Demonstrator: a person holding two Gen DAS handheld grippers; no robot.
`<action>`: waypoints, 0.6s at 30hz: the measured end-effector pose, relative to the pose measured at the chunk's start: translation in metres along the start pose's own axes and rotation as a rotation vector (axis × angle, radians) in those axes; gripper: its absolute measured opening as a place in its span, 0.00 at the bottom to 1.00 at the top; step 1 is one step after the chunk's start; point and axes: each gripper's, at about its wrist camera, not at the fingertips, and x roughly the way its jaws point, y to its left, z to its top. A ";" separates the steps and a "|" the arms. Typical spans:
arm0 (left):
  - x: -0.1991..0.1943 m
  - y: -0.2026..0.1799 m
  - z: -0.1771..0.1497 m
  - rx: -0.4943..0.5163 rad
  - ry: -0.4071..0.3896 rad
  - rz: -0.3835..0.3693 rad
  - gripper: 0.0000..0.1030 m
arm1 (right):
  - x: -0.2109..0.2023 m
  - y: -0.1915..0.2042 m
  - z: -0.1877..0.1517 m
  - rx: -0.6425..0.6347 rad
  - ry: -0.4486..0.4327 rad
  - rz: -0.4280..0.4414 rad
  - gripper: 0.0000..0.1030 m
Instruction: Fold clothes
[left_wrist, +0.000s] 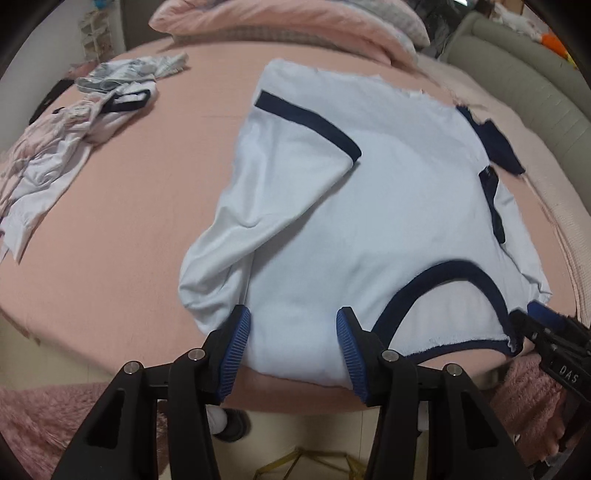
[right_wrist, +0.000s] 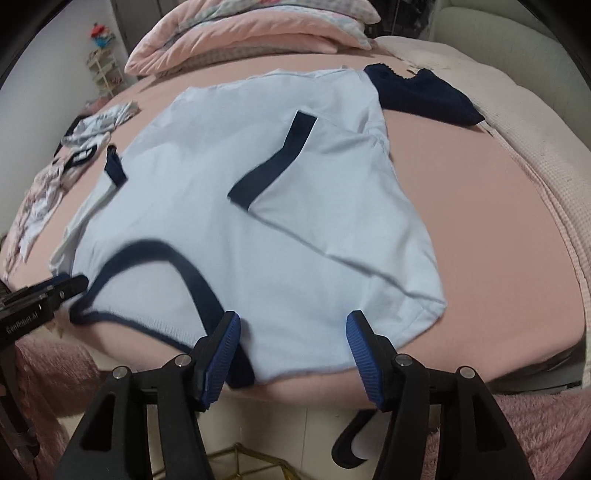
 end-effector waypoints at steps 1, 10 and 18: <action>-0.002 -0.001 -0.005 -0.015 -0.011 0.005 0.44 | -0.001 0.001 -0.005 -0.008 -0.005 -0.003 0.63; -0.042 0.037 -0.029 -0.232 -0.136 -0.094 0.44 | -0.047 -0.028 -0.019 0.170 -0.131 0.040 0.63; -0.028 0.098 -0.032 -0.460 -0.087 -0.233 0.44 | -0.046 -0.079 -0.006 0.386 -0.127 -0.042 0.63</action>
